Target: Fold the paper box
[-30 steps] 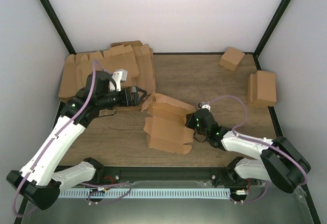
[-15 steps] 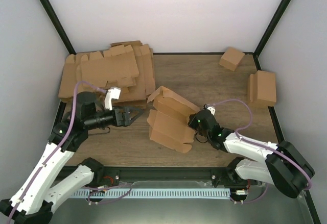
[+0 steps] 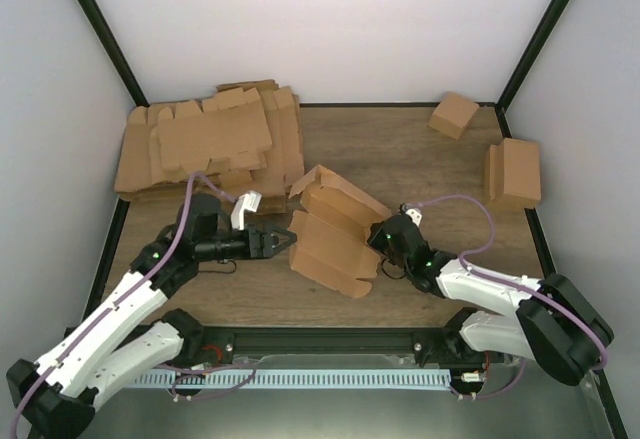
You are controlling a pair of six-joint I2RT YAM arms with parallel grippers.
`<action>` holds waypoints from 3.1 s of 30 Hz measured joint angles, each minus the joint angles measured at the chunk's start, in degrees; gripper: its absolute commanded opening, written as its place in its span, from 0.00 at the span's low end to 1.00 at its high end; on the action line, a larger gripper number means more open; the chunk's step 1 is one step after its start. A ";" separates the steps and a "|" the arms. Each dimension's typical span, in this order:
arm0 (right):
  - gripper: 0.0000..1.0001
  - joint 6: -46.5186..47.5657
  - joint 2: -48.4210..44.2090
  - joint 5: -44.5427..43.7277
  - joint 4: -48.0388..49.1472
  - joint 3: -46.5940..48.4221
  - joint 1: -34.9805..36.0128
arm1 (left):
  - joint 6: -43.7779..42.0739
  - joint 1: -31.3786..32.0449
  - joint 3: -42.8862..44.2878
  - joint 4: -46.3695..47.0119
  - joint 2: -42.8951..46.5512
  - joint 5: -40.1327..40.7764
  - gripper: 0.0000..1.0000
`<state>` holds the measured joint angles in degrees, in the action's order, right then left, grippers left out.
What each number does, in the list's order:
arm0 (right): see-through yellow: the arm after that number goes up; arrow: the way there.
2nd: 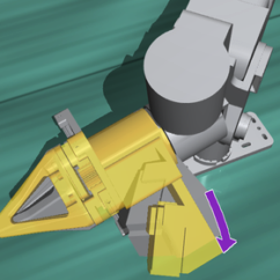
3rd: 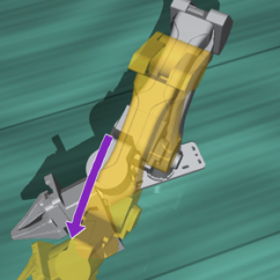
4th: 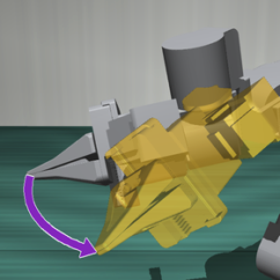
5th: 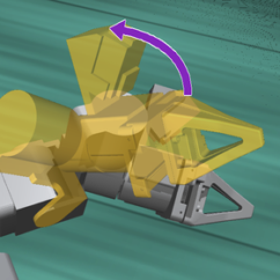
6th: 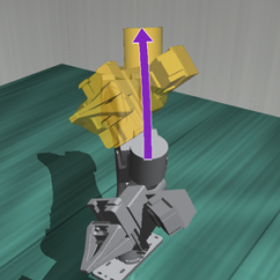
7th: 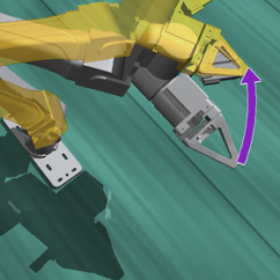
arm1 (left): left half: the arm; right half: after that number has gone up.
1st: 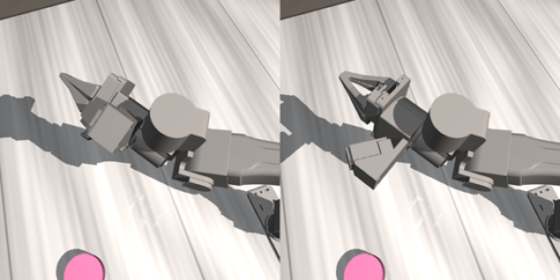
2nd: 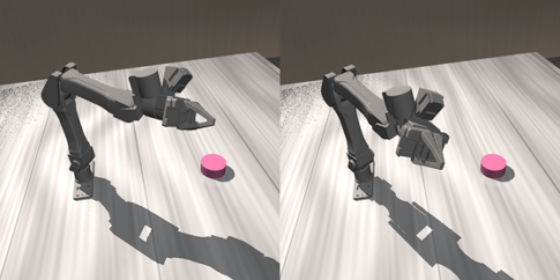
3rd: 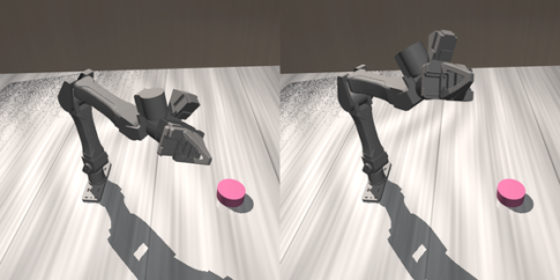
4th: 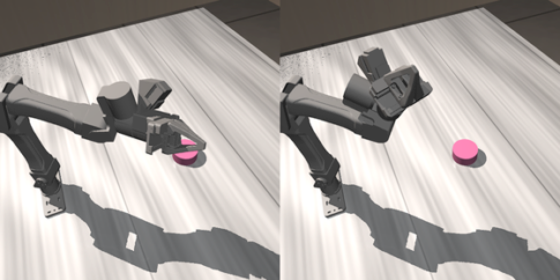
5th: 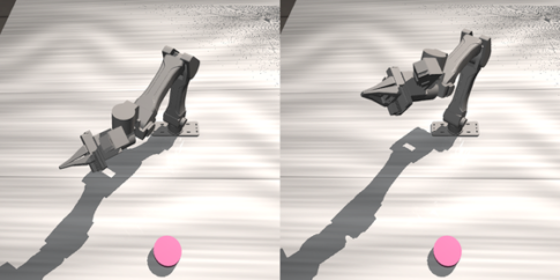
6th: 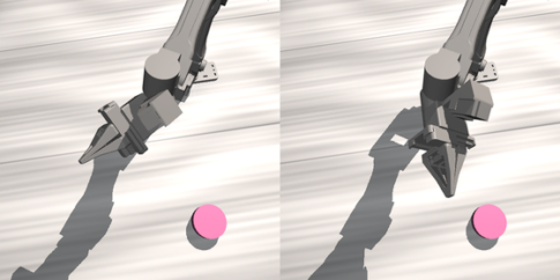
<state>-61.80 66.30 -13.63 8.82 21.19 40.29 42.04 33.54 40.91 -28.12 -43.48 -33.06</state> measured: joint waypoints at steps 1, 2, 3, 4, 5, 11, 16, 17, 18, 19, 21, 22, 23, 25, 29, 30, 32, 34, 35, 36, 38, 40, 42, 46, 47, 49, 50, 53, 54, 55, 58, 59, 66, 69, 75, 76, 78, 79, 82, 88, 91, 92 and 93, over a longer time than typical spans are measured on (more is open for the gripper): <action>0.01 0.02 0.02 0.13 0.17 0.00 0.00 | 0.04 0.44 0.00 0.55 -0.87 0.42 0.83; 0.01 0.02 0.02 0.20 0.37 0.00 0.00 | 0.09 0.87 0.00 1.20 -1.92 0.87 0.80; 0.01 0.04 0.02 0.33 0.61 0.00 0.00 | 0.09 1.42 0.00 2.01 -3.32 1.53 0.76; 0.01 0.07 -0.02 0.52 0.76 0.00 0.00 | 0.07 2.08 0.00 2.73 -4.90 2.32 0.72; 0.01 0.11 -0.22 0.66 1.16 -0.20 0.00 | 0.35 2.64 -0.02 3.23 -6.16 2.89 0.68; 0.01 0.50 -2.19 1.11 2.36 -2.14 0.00 | 0.59 7.78 -0.07 6.58 -13.86 8.33 0.55; 0.01 0.79 -2.19 1.75 2.43 -2.21 0.00 | -0.46 8.04 1.92 6.19 -17.70 13.11 0.43; 0.01 0.87 -2.16 1.84 2.45 -2.21 0.00 | -0.59 8.04 2.38 6.21 -17.90 13.73 0.43; 0.01 0.90 -2.10 1.92 2.56 -2.21 0.00 | -0.81 8.04 2.93 6.16 -18.10 14.40 0.43; 0.01 0.96 -1.95 2.08 2.73 -2.21 0.00 | -1.18 8.04 3.52 6.14 -18.23 15.13 0.43; 0.01 1.16 -1.42 2.29 3.15 -2.21 0.02 | -1.79 8.07 4.79 5.64 -18.53 16.85 0.43; 0.01 1.22 -1.20 2.43 3.30 -2.21 0.02 | -1.92 8.09 5.38 5.33 -18.62 17.84 0.42; 0.01 1.29 -1.01 2.54 3.41 -2.21 0.02 | -2.01 8.09 5.88 5.07 -18.67 18.60 0.39; 0.01 1.33 -0.63 2.73 3.89 -2.25 0.02 | -2.08 8.09 6.56 4.79 -18.67 19.82 0.35; 0.01 1.62 0.00 3.02 4.72 -2.25 0.02 | -2.21 8.09 6.82 4.42 -18.60 22.08 0.16; 0.01 1.73 0.24 3.13 4.83 -2.25 0.02 | -2.16 8.09 6.82 4.24 -18.53 22.80 0.10; 0.01 1.81 0.70 3.23 4.96 -2.25 0.02 | -2.45 8.09 6.82 4.04 -18.45 23.91 0.04; 0.04 1.99 1.05 3.54 5.07 -2.25 0.02 | -2.93 8.09 6.82 3.82 -18.45 24.85 0.04; 0.09 1.99 1.31 3.69 5.27 -2.25 0.02 | -3.19 8.09 6.86 3.63 -18.51 25.07 0.04; 0.15 1.99 1.62 3.96 5.46 -2.25 0.02 | -3.39 8.09 6.99 3.30 -18.64 25.24 0.04; 0.29 1.92 2.12 4.48 5.75 -2.25 0.04 | -4.00 8.09 7.69 2.38 -19.19 25.53 0.04; 0.34 2.38 2.82 5.38 6.67 -2.25 0.20 | -5.01 8.09 8.94 1.27 -19.87 26.43 0.04; 0.37 2.86 3.48 6.58 8.02 -2.29 0.44 | -6.14 8.09 10.91 -0.61 -20.55 27.45 0.04; 0.55 4.04 5.05 9.66 10.21 -2.43 0.68 | -9.29 8.09 18.69 -6.64 -24.02 29.88 0.04; 0.61 4.59 5.49 10.86 11.04 -2.64 0.76 | -9.97 8.09 20.48 -8.04 -24.96 30.60 0.04; 0.74 5.01 6.08 12.70 12.48 -3.39 1.25 | -11.72 8.09 24.22 -11.37 -26.86 32.15 0.04; 0.79 5.49 6.21 13.57 13.00 -3.91 1.86 | -12.41 8.09 25.40 -12.59 -27.56 32.76 0.04; 0.89 6.43 5.88 15.23 13.42 -5.46 4.90 | -14.67 8.09 28.37 -16.76 -29.51 34.21 0.04; 0.91 6.78 5.33 15.69 13.18 -5.81 5.79 | -15.37 8.09 29.18 -18.01 -30.14 34.36 0.04; 0.92 7.10 4.59 16.15 12.98 -6.10 6.43 | -16.00 8.09 29.94 -19.17 -30.82 34.51 0.04; 0.93 8.31 1.38 17.68 11.41 -6.36 7.13 | -17.64 8.09 31.63 -21.62 -32.83 34.51 0.04; 0.93 8.68 0.39 17.97 10.56 -6.29 7.10 | -18.10 8.09 31.87 -22.12 -33.29 34.56 0.04; 0.96 10.67 -11.10 18.69 -0.35 -6.40 6.86 | -19.63 8.09 30.67 -22.18 -33.81 32.52 0.04; 0.95 12.24 -15.61 19.28 -5.64 -6.05 5.01 | -20.15 8.09 29.59 -21.59 -33.81 30.84 0.04; 0.93 16.55 -16.20 23.37 -14.05 -1.64 -1.86 | -21.55 8.13 29.00 -20.83 -33.81 29.94 0.04; 0.92 17.27 -15.43 24.50 -14.86 -0.35 -3.08 | -21.77 8.15 29.00 -20.81 -33.81 29.94 0.04; 0.92 18.60 -12.92 27.02 -16.76 3.19 -5.22 | -22.38 8.24 29.00 -20.85 -33.79 30.03 0.04; 0.92 19.30 -11.50 28.24 -17.55 5.16 -5.86 | -22.67 8.31 29.03 -20.90 -33.81 30.23 0.04; 0.92 20.87 -8.85 31.43 -18.71 9.53 -6.43 | -23.15 8.59 29.62 -22.27 -33.94 31.39 0.04; 0.92 23.26 -6.29 36.30 -18.84 13.05 -6.43 | -23.78 8.87 36.41 -28.11 -35.34 35.56 0.04; 0.92 23.50 -5.35 38.71 -17.77 12.68 -6.43 | -24.02 8.87 41.68 -31.52 -35.95 36.96 0.04; 0.92 23.54 -5.03 39.36 -17.29 12.39 -6.43 | -24.11 8.90 43.32 -32.65 -36.30 37.42 0.04; 0.92 23.54 -4.57 39.98 -16.72 12.09 -6.43 | -24.11 8.90 44.70 -33.75 -36.74 38.05 0.04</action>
<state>-38.26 61.73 26.35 -7.90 33.28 33.87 17.93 42.44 85.60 -61.87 -80.23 4.99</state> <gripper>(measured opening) 0.920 0.041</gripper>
